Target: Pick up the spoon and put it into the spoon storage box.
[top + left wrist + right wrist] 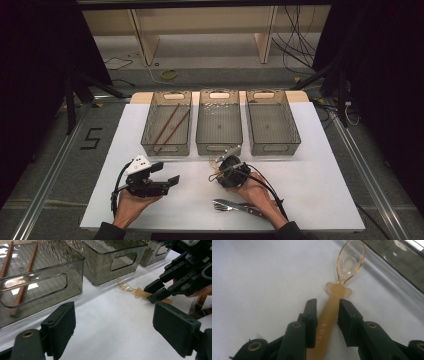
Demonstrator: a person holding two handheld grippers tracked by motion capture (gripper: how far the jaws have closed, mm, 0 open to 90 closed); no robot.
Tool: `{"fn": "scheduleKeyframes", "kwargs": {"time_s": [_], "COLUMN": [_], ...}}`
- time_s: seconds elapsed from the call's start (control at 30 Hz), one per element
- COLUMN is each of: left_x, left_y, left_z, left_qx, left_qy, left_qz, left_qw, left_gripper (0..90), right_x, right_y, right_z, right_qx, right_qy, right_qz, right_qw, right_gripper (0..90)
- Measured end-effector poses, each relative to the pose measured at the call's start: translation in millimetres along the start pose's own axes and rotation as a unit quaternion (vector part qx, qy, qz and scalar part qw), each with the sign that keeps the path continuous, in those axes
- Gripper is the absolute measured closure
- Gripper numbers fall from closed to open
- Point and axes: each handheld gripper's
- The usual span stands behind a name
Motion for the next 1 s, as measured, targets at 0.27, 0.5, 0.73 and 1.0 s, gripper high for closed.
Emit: {"fn": "scheduleKeyframes", "kwargs": {"time_s": [0.27, 0.5, 0.73, 1.0], "left_x": [0.1, 0.3, 0.3, 0.7], "left_y": [0.3, 0.5, -0.5, -1.4], "left_z": [0.2, 0.0, 0.4, 0.1], "left_qx": [0.001, 0.002, 0.001, -0.001], "left_qy": [-0.002, -0.002, -0.003, 0.0], "left_qz": [-0.003, -0.006, -0.005, -0.002], "left_qw": [1.0, 1.0, 1.0, 1.0], "left_gripper": [18.0, 18.1, 18.1, 18.1], "right_x": [-2.5, -3.1, -3.1, -6.0], "right_y": [0.6, -0.3, 3.1, 11.7], "right_z": [0.4, 0.7, 4.1, 19.3], "right_qx": [-0.002, -0.002, -0.009, -0.015], "right_qy": [-0.013, -0.017, -0.007, 0.024], "right_qz": [-0.001, -0.001, 0.0, -0.014], "right_qw": [0.9999, 0.9999, 0.9999, 0.9995], "right_gripper": [74.1, 77.8, 78.3, 78.4]}}
Point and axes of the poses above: each handheld gripper's, and its own axes: z roughly backward along the jaws, x roughly out of its underside, y roughly to its right, and after that the axes turned 7 degrees about y, right-handed
